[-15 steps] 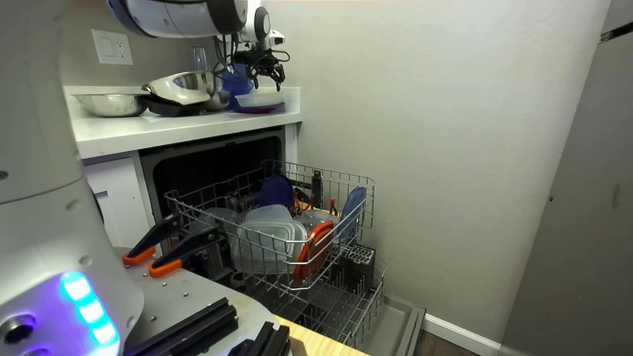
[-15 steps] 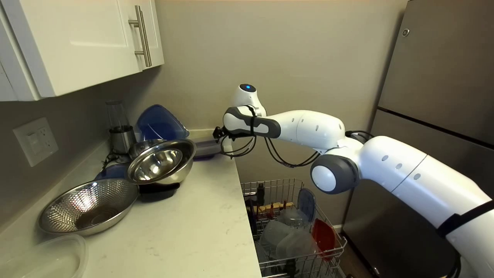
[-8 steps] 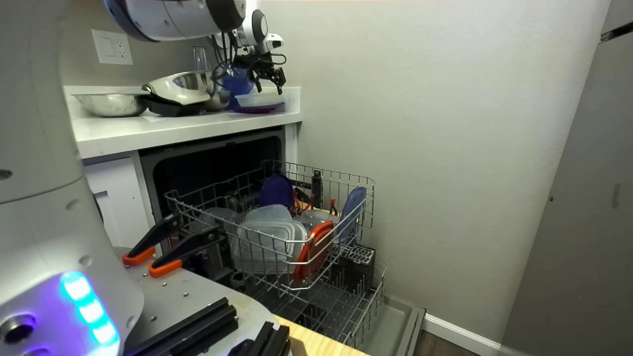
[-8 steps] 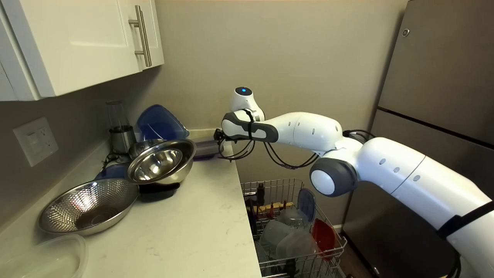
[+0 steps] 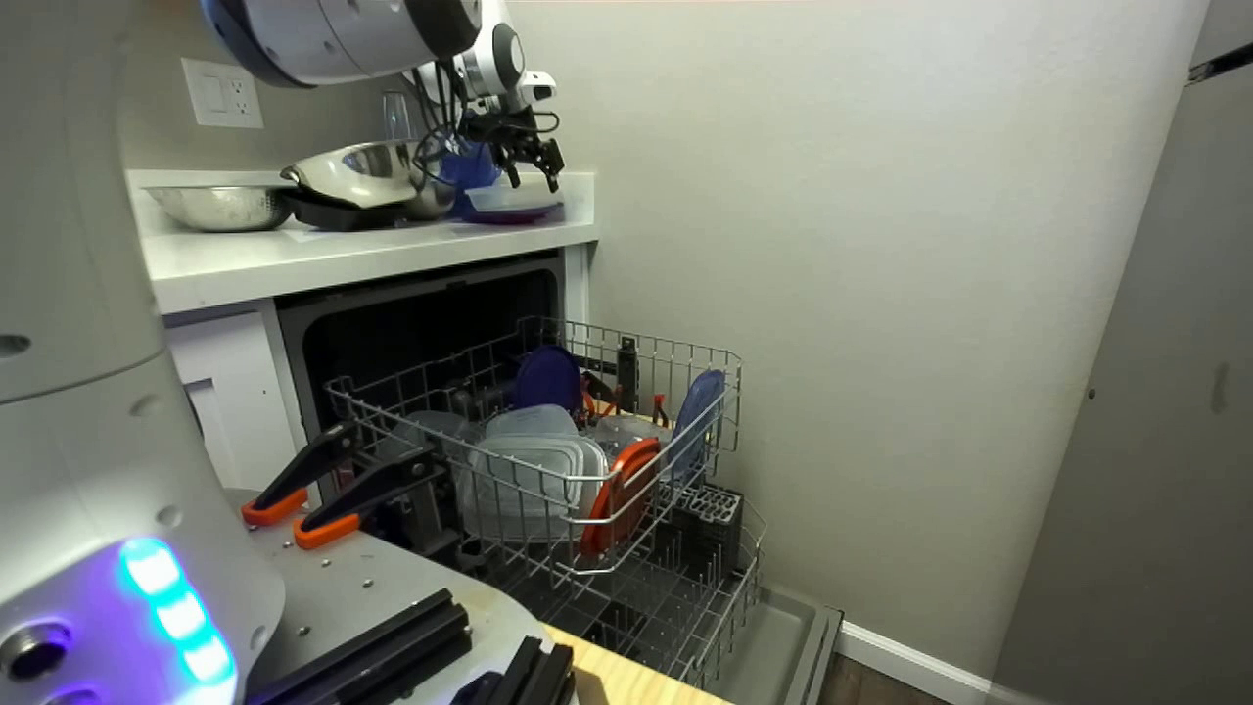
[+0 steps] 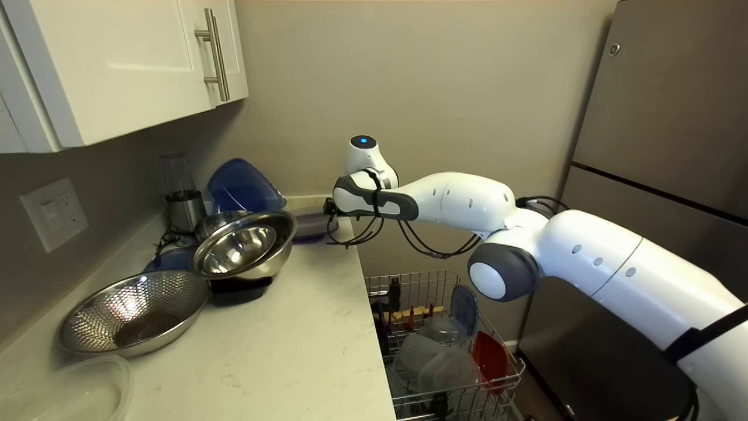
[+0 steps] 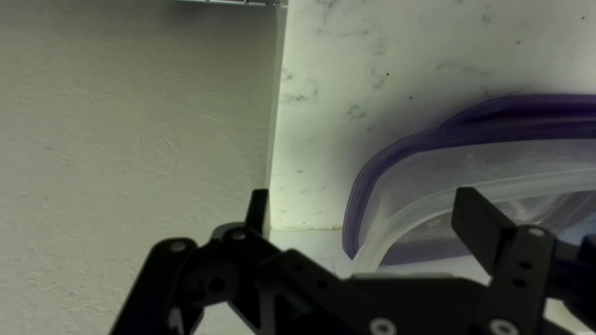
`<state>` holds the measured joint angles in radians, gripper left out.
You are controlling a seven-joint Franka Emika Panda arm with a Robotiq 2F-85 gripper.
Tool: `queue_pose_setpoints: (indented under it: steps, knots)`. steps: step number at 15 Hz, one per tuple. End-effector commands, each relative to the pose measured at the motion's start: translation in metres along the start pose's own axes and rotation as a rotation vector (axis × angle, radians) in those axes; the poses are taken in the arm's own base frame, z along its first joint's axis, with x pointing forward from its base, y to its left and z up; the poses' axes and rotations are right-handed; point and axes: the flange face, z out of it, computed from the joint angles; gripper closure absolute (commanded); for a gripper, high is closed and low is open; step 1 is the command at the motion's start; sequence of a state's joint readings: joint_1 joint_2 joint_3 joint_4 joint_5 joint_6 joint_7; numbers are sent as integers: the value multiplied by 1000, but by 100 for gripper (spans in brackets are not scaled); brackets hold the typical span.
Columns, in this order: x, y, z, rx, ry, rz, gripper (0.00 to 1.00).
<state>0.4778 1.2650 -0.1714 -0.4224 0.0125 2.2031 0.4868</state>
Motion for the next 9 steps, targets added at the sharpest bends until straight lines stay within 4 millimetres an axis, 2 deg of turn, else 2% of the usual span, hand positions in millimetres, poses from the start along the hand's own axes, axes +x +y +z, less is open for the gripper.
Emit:
queue_pose_setpoints:
  steps: [1,6,9]
  knots:
    - [2,-1,-1,12,23,39,0]
    - [13,8,-7,-4,83,107,0]
    - [12,11,-3,-30,101,110,0]
